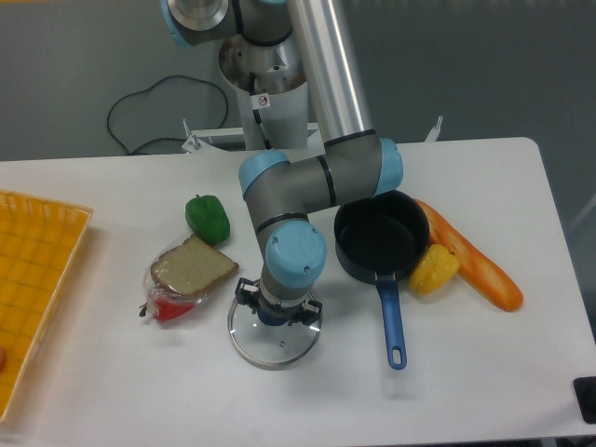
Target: Place the lid on the table
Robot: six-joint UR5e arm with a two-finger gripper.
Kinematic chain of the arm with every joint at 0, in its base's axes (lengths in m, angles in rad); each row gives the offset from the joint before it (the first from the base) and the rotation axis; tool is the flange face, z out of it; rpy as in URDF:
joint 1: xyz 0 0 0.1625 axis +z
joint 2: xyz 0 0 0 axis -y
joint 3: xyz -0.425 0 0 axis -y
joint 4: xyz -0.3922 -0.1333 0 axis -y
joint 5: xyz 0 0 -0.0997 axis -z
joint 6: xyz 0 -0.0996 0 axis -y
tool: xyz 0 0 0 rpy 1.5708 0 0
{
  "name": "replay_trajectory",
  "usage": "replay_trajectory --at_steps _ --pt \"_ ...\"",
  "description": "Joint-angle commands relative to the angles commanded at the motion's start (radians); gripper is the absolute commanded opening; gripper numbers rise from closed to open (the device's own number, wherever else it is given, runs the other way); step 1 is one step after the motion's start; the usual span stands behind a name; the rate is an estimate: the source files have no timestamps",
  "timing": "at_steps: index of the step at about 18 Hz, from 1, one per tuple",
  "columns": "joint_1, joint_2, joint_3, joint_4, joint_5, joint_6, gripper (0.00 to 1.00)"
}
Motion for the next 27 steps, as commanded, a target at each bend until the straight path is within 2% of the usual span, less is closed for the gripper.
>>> replay_trajectory --at_steps 13,14,16,17,18,23,27 --pt "-0.003 -0.011 0.000 0.002 0.000 0.005 0.66" --pt "-0.003 -0.011 0.000 0.002 0.000 0.005 0.74" --pt "-0.003 -0.011 0.002 0.002 0.000 0.005 0.81" --pt "-0.003 -0.011 0.002 0.002 0.000 0.006 0.92" --pt "-0.003 -0.011 0.003 0.002 0.000 0.006 0.95" --pt "-0.003 -0.008 0.012 0.002 0.000 0.006 1.00" --pt "0.000 0.003 0.057 0.002 0.012 0.026 1.00"
